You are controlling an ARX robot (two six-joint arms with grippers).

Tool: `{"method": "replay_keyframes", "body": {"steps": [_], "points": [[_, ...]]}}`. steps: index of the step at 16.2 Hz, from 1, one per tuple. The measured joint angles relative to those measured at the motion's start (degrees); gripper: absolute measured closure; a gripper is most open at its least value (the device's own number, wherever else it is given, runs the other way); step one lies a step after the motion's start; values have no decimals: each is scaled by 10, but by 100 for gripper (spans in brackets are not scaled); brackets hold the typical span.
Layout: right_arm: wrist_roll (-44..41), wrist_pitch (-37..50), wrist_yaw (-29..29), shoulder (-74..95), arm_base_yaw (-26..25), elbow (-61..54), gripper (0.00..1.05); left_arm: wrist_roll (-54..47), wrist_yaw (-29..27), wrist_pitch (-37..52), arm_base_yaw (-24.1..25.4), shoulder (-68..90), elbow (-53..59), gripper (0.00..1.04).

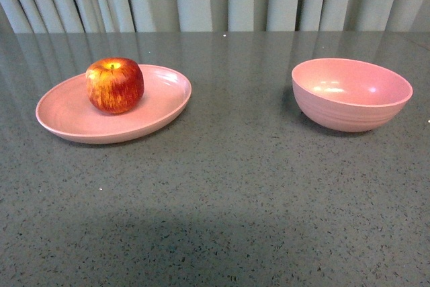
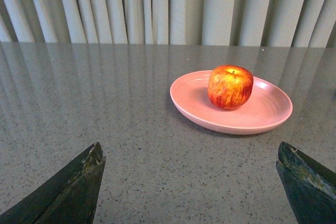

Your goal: Move apple from plate to bowl

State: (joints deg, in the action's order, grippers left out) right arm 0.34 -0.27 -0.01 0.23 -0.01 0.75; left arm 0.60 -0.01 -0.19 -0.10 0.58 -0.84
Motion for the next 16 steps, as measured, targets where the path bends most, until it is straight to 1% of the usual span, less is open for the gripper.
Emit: {"method": "replay_keyframes", "body": {"steps": [16], "points": [[0, 0, 0, 0, 0, 0, 7, 0, 0, 0, 0, 0, 0, 7]]}}
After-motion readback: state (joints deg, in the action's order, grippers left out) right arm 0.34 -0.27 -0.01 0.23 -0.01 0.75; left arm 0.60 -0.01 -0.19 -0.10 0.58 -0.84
